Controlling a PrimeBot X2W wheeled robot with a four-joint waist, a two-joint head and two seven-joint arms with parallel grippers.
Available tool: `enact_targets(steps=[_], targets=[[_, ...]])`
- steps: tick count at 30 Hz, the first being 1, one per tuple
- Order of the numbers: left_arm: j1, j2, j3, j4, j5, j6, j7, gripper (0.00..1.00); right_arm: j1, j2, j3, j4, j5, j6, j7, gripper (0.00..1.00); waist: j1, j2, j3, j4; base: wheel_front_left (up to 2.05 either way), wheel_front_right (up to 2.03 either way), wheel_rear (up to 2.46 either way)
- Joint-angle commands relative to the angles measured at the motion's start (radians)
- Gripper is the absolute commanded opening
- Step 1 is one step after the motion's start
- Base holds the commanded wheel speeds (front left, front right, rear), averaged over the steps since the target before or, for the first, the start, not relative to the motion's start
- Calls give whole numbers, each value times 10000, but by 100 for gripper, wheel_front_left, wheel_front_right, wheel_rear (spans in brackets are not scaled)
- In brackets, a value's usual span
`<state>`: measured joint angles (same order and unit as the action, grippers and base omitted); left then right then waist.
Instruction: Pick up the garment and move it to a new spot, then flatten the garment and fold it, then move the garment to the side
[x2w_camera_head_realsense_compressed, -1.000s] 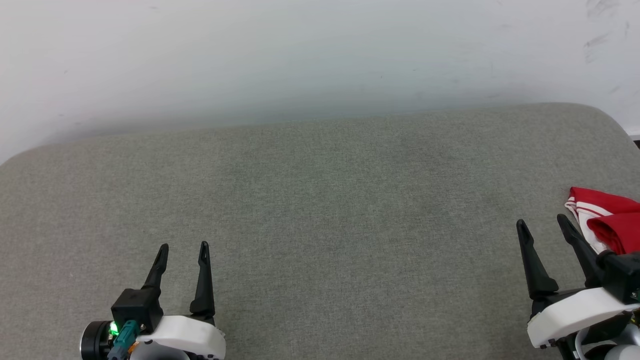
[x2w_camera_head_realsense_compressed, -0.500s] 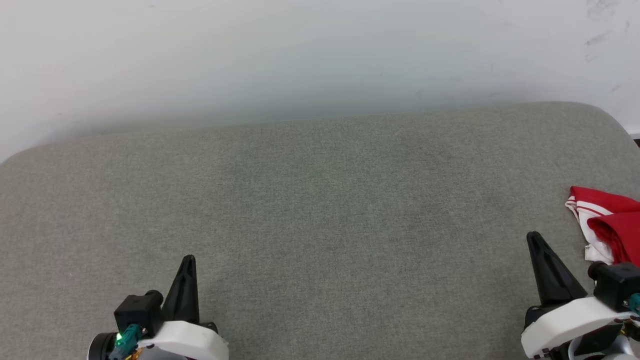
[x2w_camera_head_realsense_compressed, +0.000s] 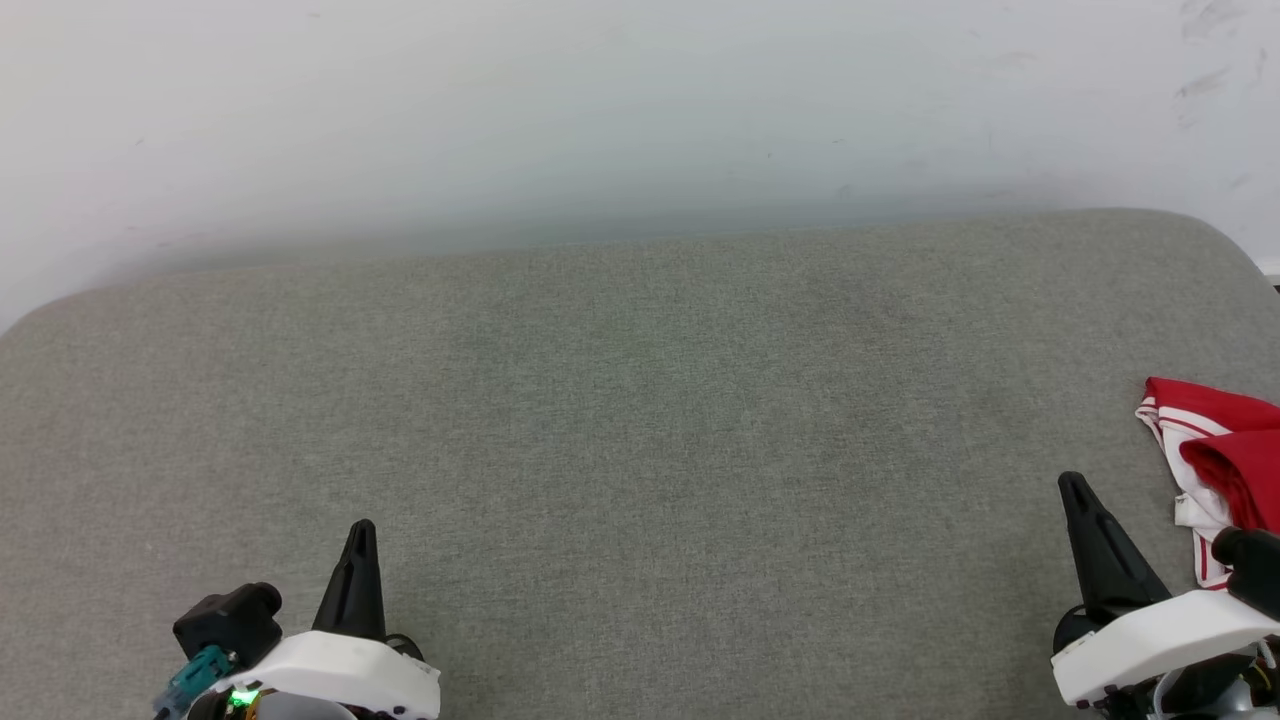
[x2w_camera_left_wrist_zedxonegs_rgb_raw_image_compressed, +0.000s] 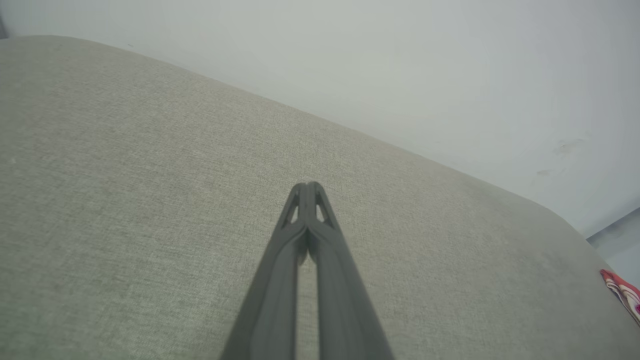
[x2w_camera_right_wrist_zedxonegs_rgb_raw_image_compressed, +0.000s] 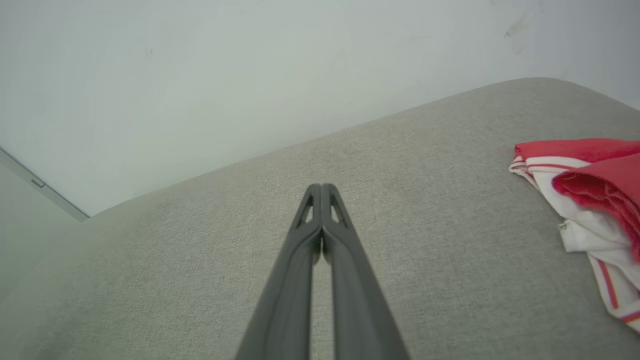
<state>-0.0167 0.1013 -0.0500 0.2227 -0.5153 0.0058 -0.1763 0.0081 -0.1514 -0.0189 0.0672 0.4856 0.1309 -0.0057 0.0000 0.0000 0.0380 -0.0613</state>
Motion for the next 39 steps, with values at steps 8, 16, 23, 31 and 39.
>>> enact_targets(steps=[8, 16, 23, 31, 39], targets=[[-348, -42, 261, -93, -1431, -216, 352, 0, -400, 107, -152, 105, 1505, -1, 146, 0, 0, 0, -26, 46, 0, 0, 0], [-434, -96, 432, -61, -2578, -356, 657, 0, -498, 207, -243, 302, 2685, -1, 269, 0, 0, 0, -52, 92, 0, 0, 0], [-489, -143, 561, -33, -3499, -470, 904, 0, -589, 295, -317, 459, 3626, -1, 369, 0, 0, 0, -75, 131, 0, 0, 0], [-564, -195, 713, -1, -4474, -596, 1168, 0, -663, 387, -397, 632, 4631, -1, 475, 0, 0, 0, -100, 176, 0, 0, 0], [-635, -242, 840, 29, -5367, -700, 1408, 0, -755, 473, -473, 788, 5550, -1, 570, 0, 0, 0, -126, 221, 0, 0, 0]])
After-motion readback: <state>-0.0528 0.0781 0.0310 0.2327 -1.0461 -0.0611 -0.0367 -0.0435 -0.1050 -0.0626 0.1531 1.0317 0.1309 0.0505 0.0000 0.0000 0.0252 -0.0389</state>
